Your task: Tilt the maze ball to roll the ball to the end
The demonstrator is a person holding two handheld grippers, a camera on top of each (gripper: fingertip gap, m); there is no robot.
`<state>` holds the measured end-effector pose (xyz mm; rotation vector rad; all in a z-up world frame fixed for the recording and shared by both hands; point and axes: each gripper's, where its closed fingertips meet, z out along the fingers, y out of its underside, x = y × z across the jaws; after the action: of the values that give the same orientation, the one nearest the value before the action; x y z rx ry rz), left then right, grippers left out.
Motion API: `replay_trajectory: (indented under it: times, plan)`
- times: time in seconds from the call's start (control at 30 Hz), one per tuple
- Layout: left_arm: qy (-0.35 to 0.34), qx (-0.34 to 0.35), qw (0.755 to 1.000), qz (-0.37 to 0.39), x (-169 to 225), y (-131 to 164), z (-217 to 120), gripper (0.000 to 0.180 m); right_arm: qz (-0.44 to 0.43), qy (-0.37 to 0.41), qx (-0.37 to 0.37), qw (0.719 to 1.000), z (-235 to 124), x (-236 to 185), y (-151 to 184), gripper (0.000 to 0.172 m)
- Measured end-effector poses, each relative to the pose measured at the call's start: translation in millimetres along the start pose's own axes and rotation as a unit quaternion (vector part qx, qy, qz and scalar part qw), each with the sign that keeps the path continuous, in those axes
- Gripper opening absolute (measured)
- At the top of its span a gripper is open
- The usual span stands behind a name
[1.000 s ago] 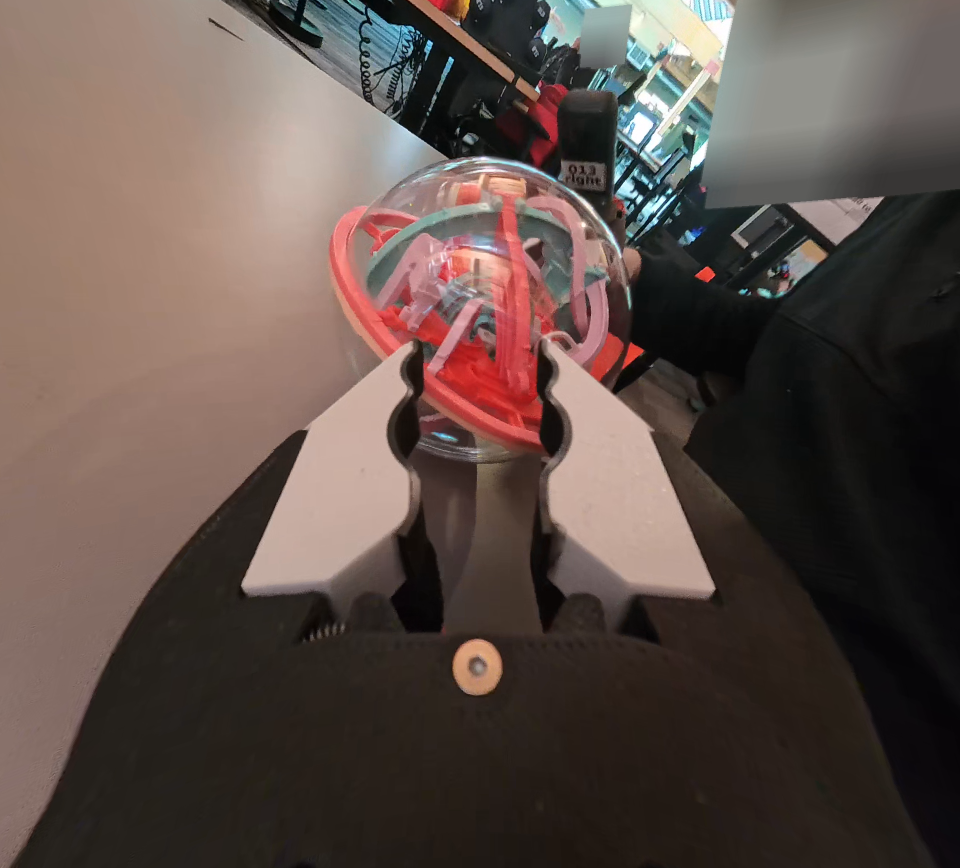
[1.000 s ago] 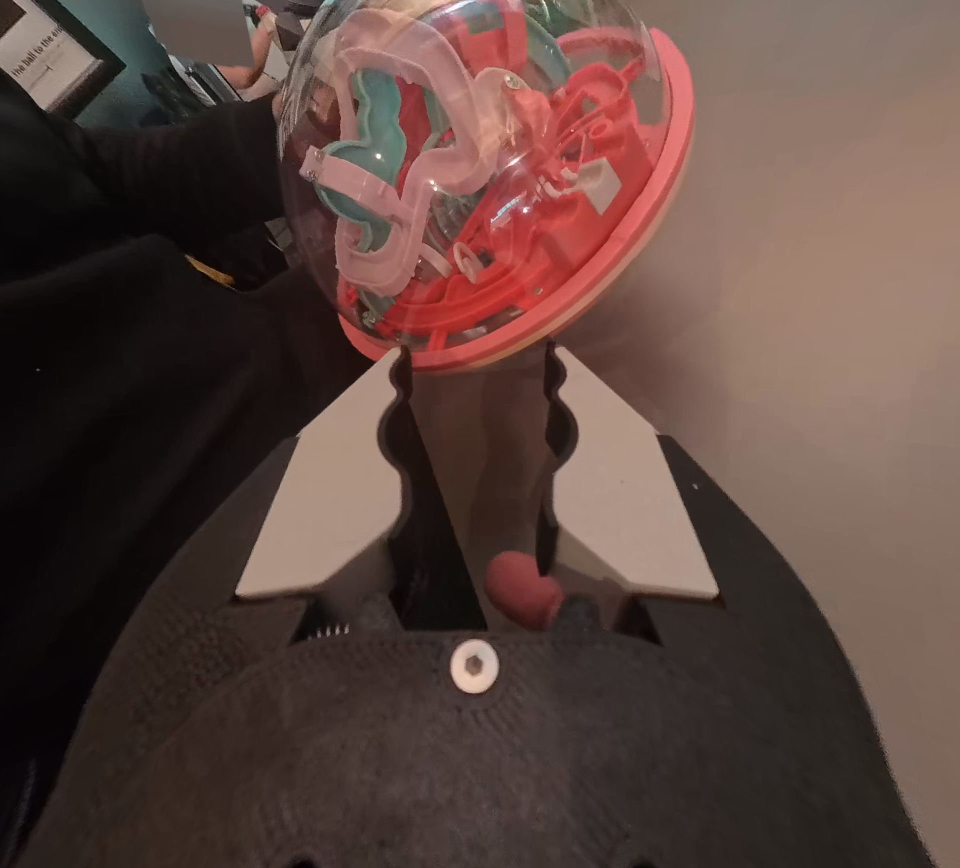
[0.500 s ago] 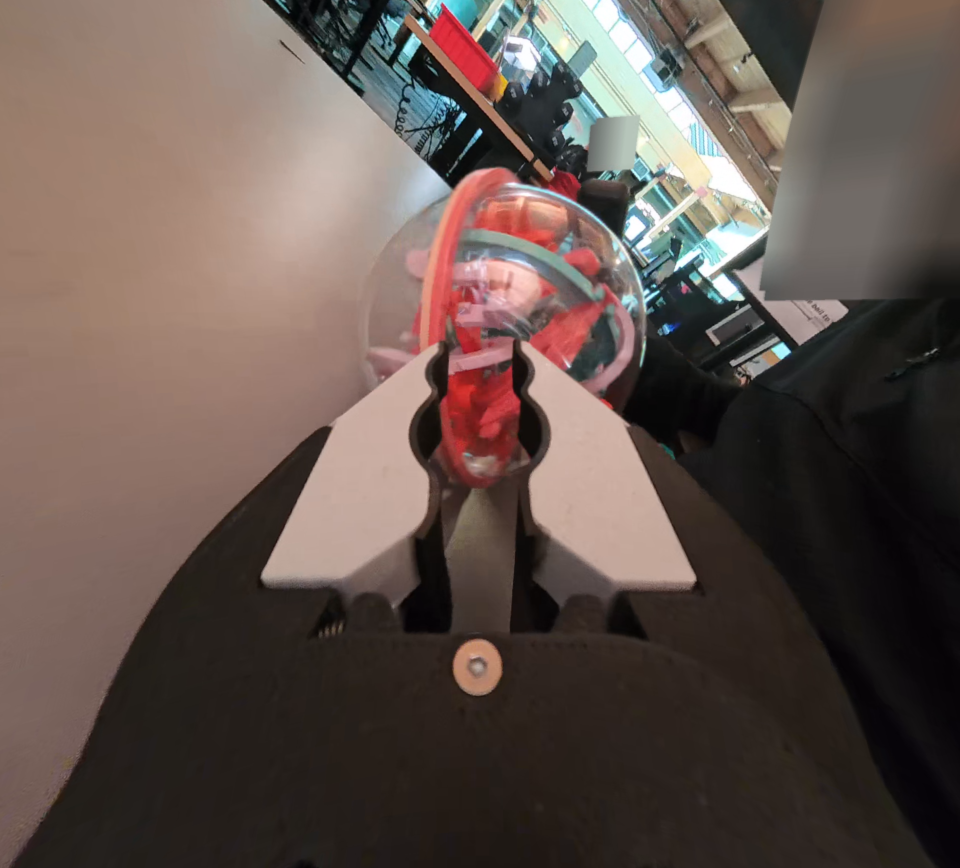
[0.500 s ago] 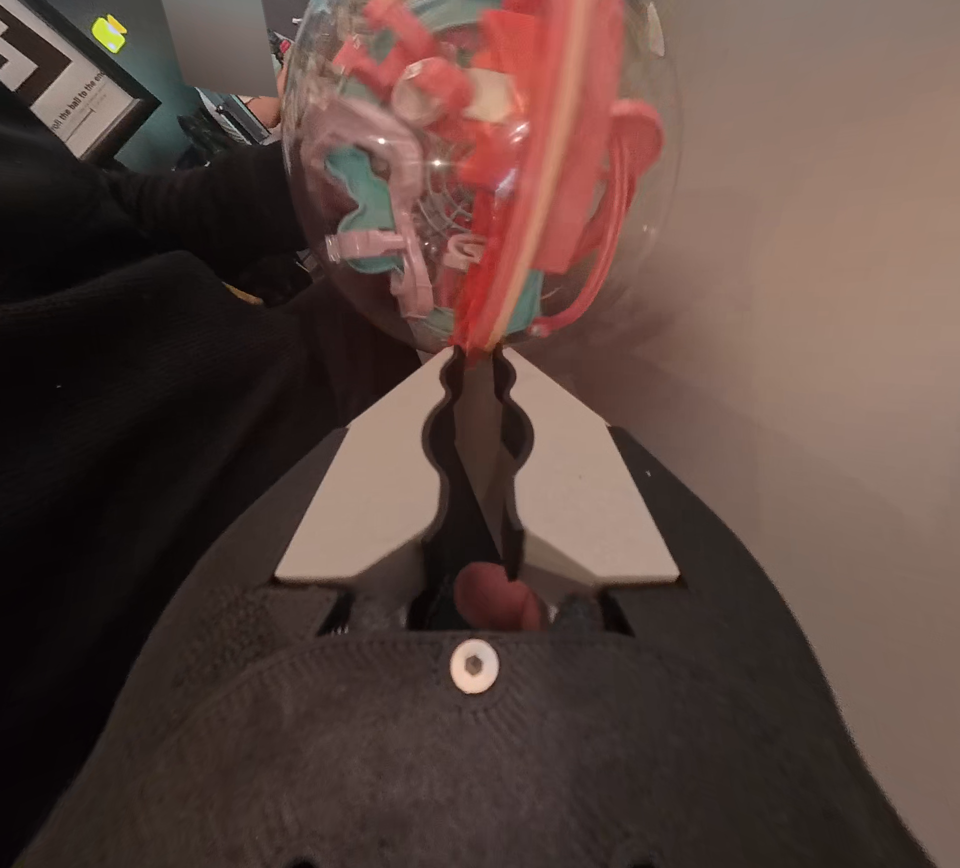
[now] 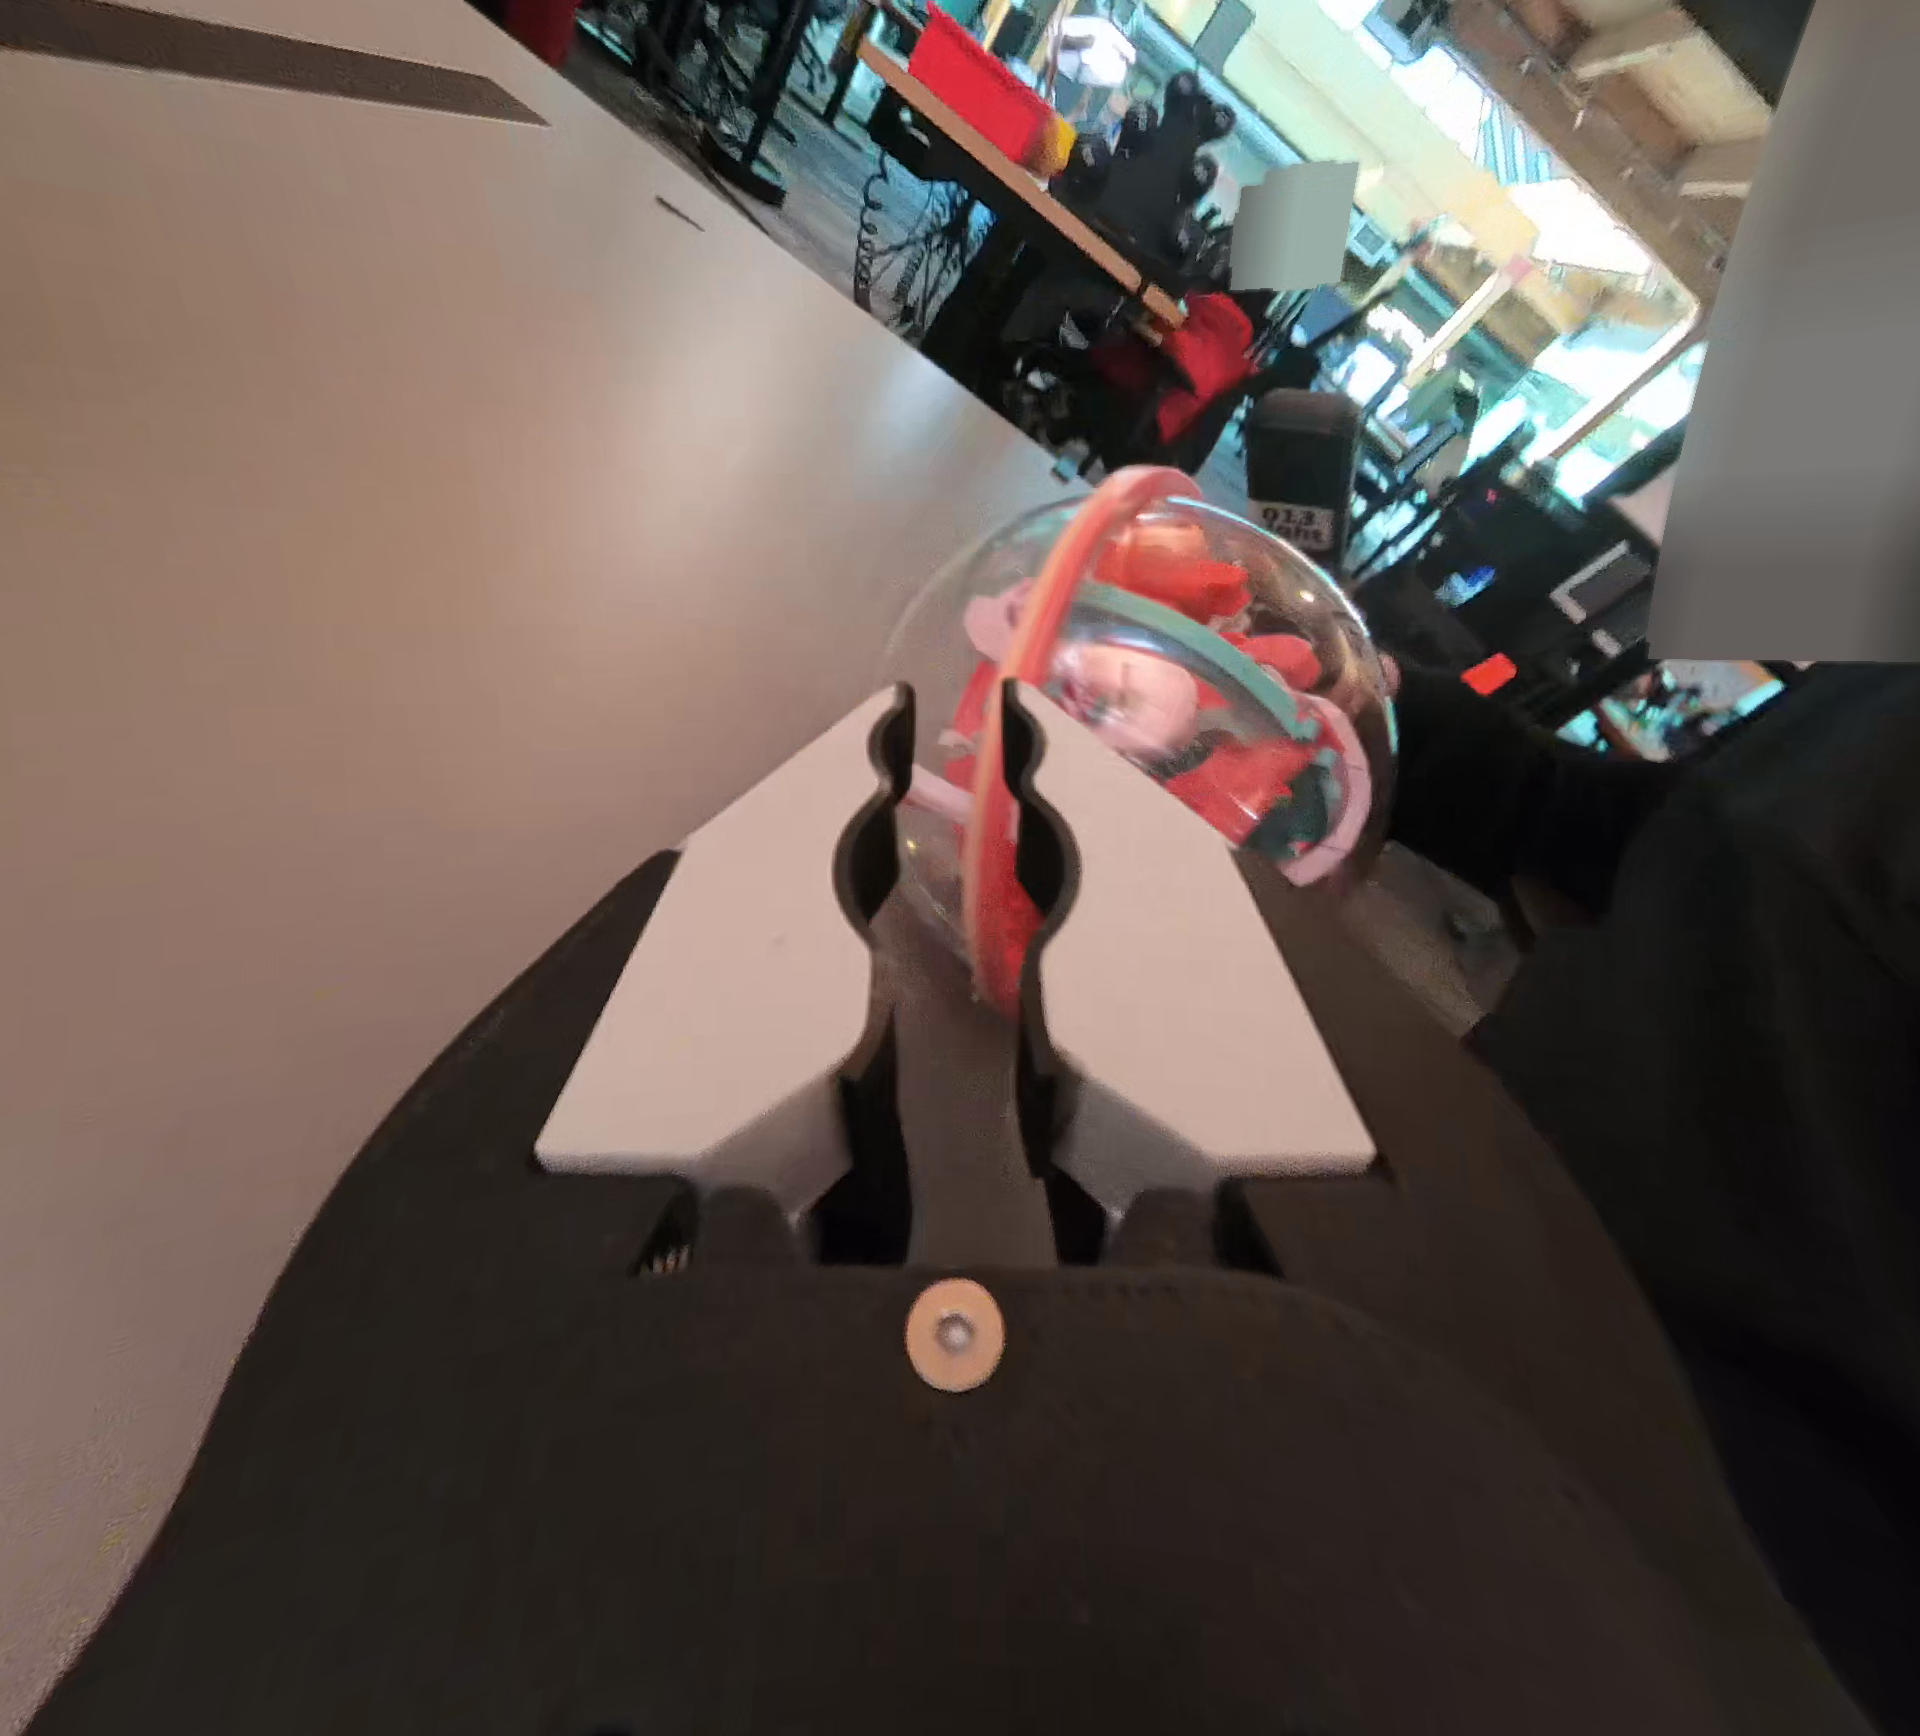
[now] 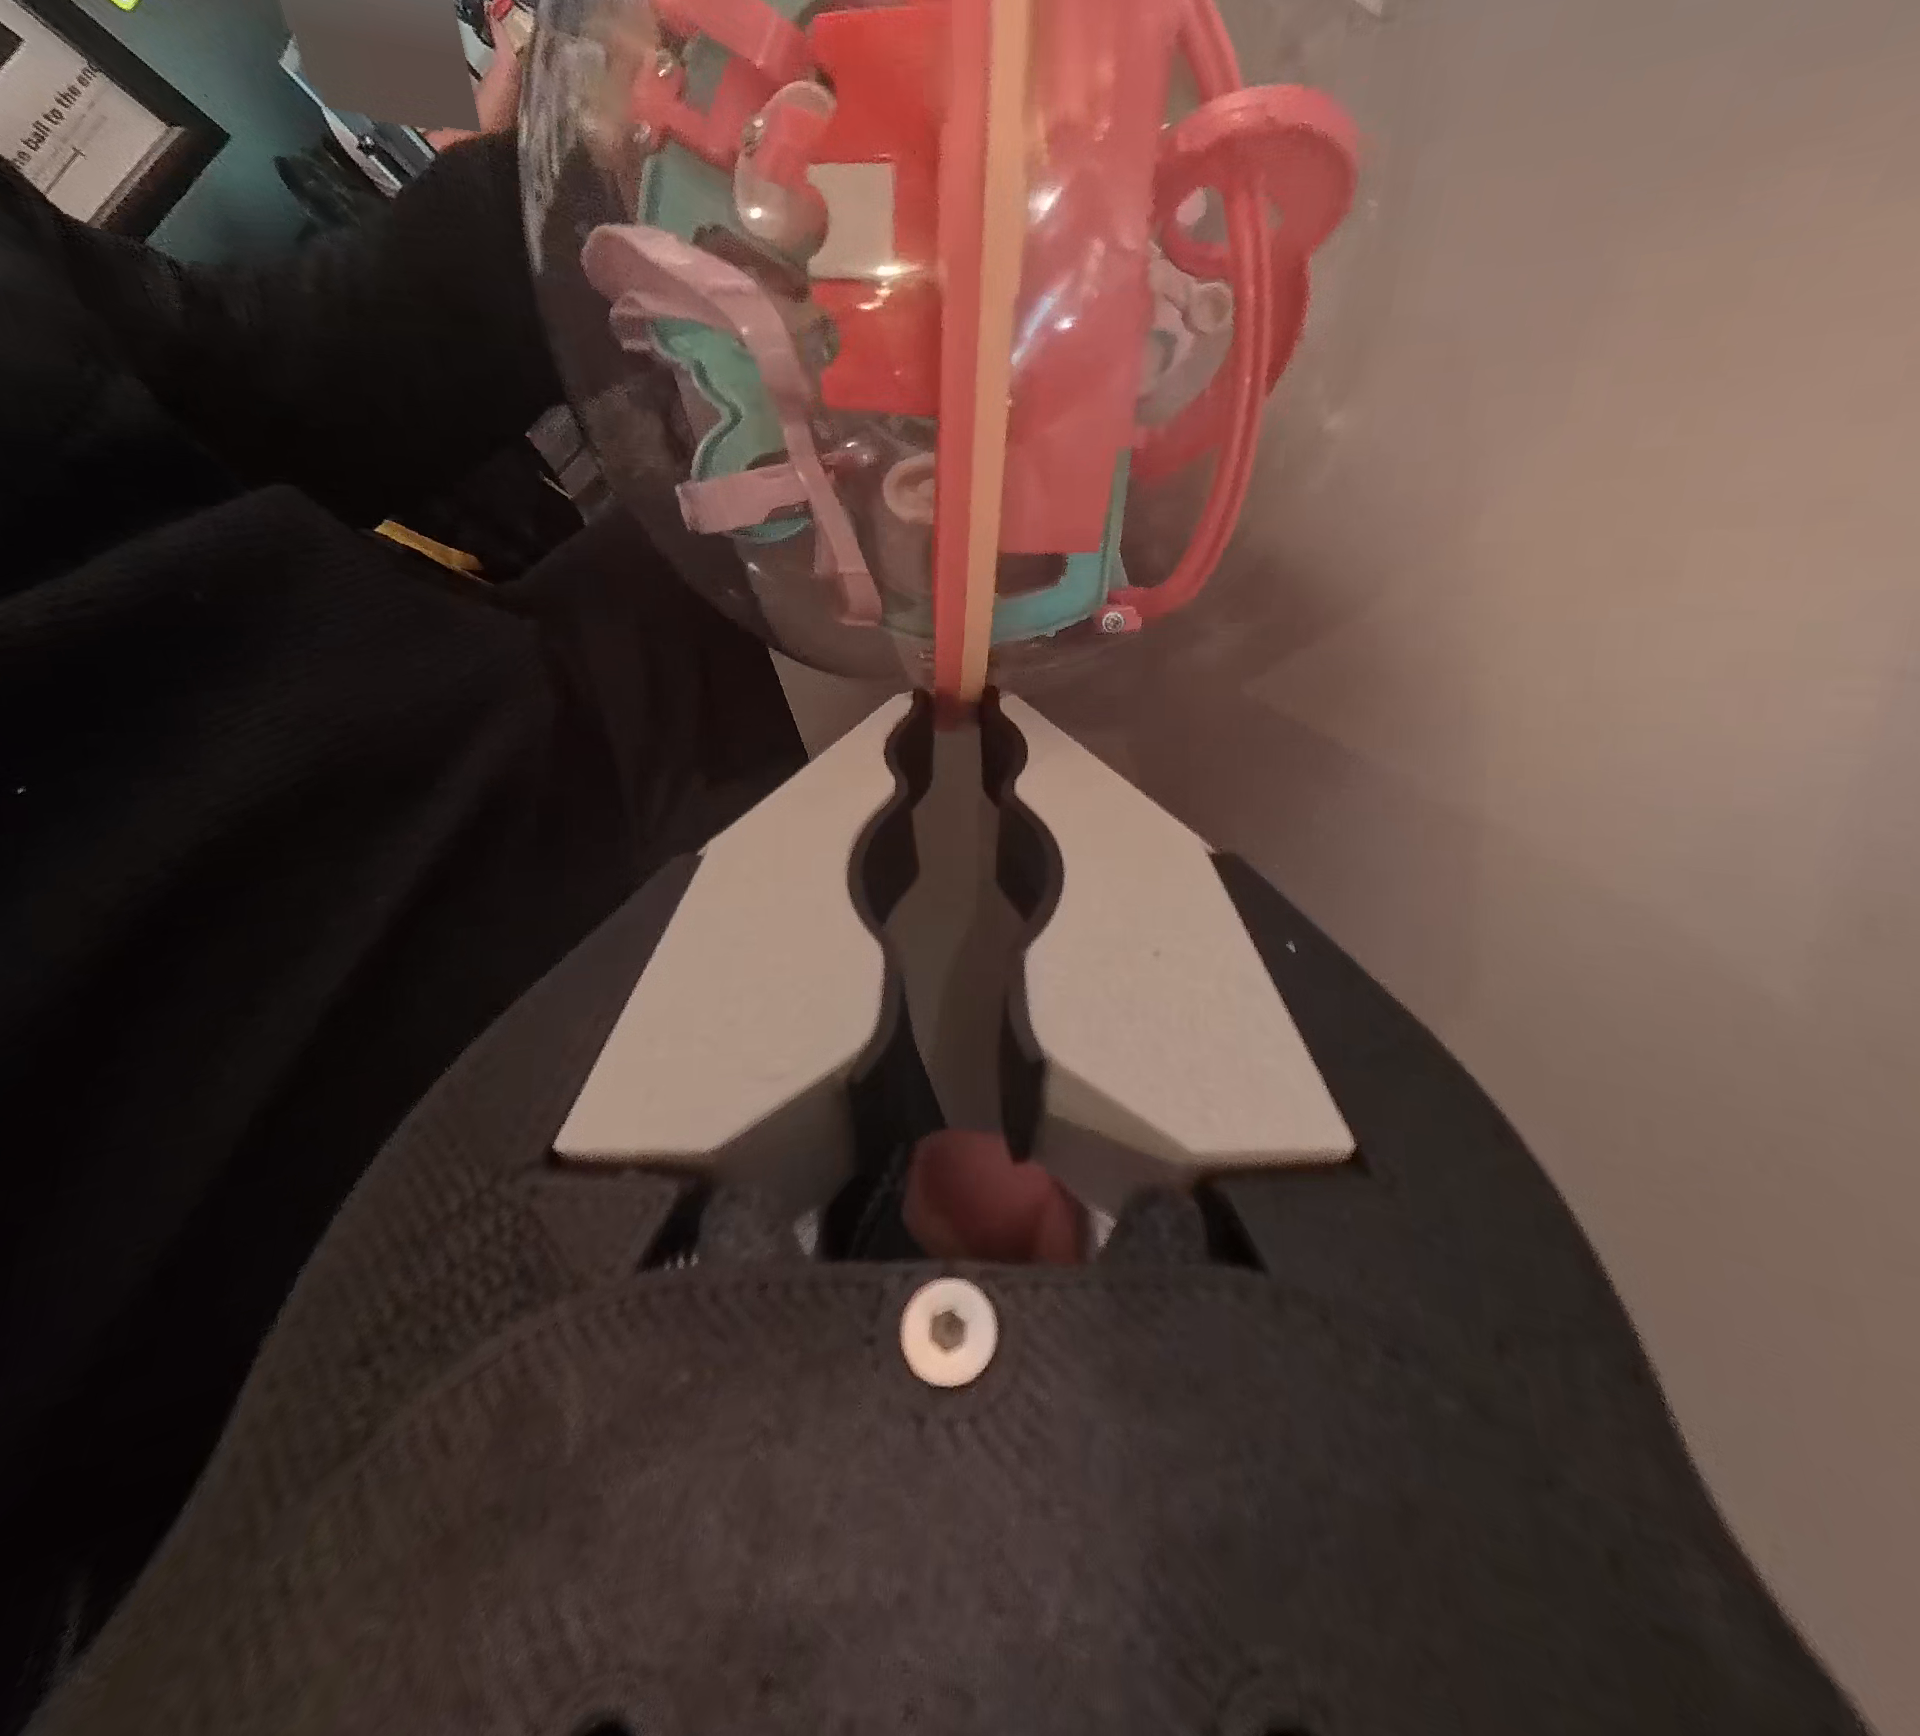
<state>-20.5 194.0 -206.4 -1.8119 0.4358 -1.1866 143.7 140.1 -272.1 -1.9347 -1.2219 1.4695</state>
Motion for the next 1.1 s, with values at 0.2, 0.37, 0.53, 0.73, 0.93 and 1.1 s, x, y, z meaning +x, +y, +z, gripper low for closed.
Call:
replay_trajectory:
  times: [0.2, 0.37, 0.53, 0.73, 0.93, 1.1]
  plan:
    - [0.088, -0.089, 0.992, 0.002, 9.6, 18.2, 21.7, 0.033, 0.01, -0.003, -0.002, 1.0, -1.1, 3.1, 0.1, 0.007]
    - [0.106, -0.06, 0.992, -0.022, 9.6, 17.4, 29.8, 0.008, 0.007, -0.01, -0.013, 1.0, -1.1, 3.6, 2.1, 0.007]
    - [0.1, -0.052, 0.991, -0.075, 3.3, 15.1, 38.9, 0.008, 0.016, -0.017, 0.003, 1.0, -8.1, 6.6, -2.6, 0.007]
    - [0.094, -0.048, 0.986, -0.132, 6.6, -8.8, 45.5, 0.007, 0.048, -0.077, 0.064, 0.994, -19.4, -6.7, -23.7, 0.008]
    - [0.075, -0.054, 0.986, -0.142, 18.4, -41.7, 48.9, 0.007, 0.077, -0.14, 0.115, 0.98, -26.2, -20.6, -46.3, 0.007]
    - [0.054, -0.067, 0.991, -0.106, 36.9, -74.5, 50.7, 0.007, 0.085, -0.177, 0.147, 0.969, -25.2, -30.7, -62.0, 0.007]
